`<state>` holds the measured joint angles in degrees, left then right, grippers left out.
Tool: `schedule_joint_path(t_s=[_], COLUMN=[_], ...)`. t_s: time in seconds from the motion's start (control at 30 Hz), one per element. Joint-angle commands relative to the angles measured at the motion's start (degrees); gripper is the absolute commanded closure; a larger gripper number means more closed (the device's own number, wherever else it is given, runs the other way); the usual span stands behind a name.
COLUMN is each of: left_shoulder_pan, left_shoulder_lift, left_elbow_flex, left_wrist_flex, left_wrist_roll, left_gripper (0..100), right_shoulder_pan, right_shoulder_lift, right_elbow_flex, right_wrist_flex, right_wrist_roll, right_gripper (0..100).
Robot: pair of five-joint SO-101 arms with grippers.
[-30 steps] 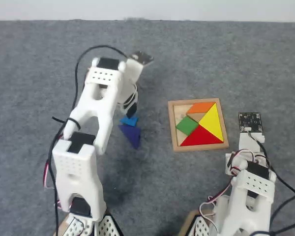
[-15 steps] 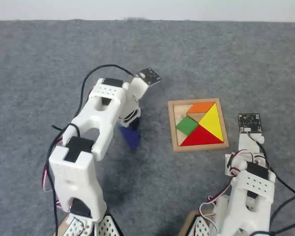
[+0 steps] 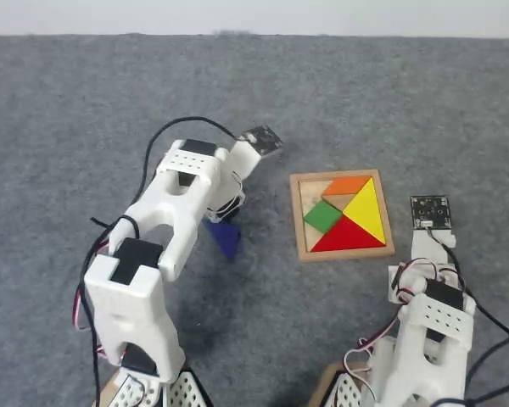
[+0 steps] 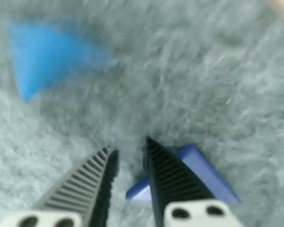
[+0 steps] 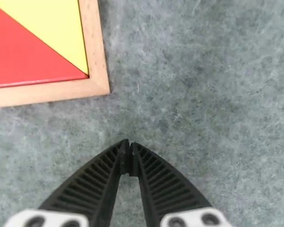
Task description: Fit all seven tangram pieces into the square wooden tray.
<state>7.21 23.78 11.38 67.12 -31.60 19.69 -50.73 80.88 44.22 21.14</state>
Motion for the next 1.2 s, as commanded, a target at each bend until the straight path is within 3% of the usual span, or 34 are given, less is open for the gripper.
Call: schedule_joint_path(t_s=[0.0, 0.27, 0.4, 0.53, 0.63, 0.7, 0.87, 1.17], left_shoulder_pan=[0.4, -1.9, -2.5, -1.5, -1.4, -1.4, -1.4, -1.3], left_shoulder_lift=[-2.5, -9.0, -8.9, -4.8, 0.8, 4.7, 17.2, 41.4], left_elbow_flex=[-2.5, -8.9, -12.7, -13.1, -13.1, -14.2, -25.0, -66.1], left_wrist_flex=[3.4, 4.0, -5.7, -20.5, -31.0, -35.3, -30.5, -3.3], left_wrist_roll=[-0.2, 2.4, 17.1, 32.1, 37.9, 37.3, 34.0, 31.6], left_gripper=[94, 93, 87, 80, 79, 79, 79, 79], right_shoulder_pan=[-0.7, -0.7, -0.8, -0.8, -0.8, -0.8, -0.8, -0.7], right_shoulder_lift=[-1.6, -1.6, -1.6, -1.6, -1.6, -1.6, -1.6, -1.6], right_elbow_flex=[-0.4, -0.4, -0.4, -0.4, -0.4, -0.4, -0.4, -0.4], right_wrist_flex=[-1.1, -1.1, -1.1, -1.1, -1.1, -1.1, -1.1, -1.1], right_wrist_roll=[1.1, 1.1, 1.1, 1.1, 1.1, 1.1, 1.1, 1.1], right_gripper=[99.0, 99.0, 99.0, 99.0, 99.0, 99.0, 99.0, 99.0])
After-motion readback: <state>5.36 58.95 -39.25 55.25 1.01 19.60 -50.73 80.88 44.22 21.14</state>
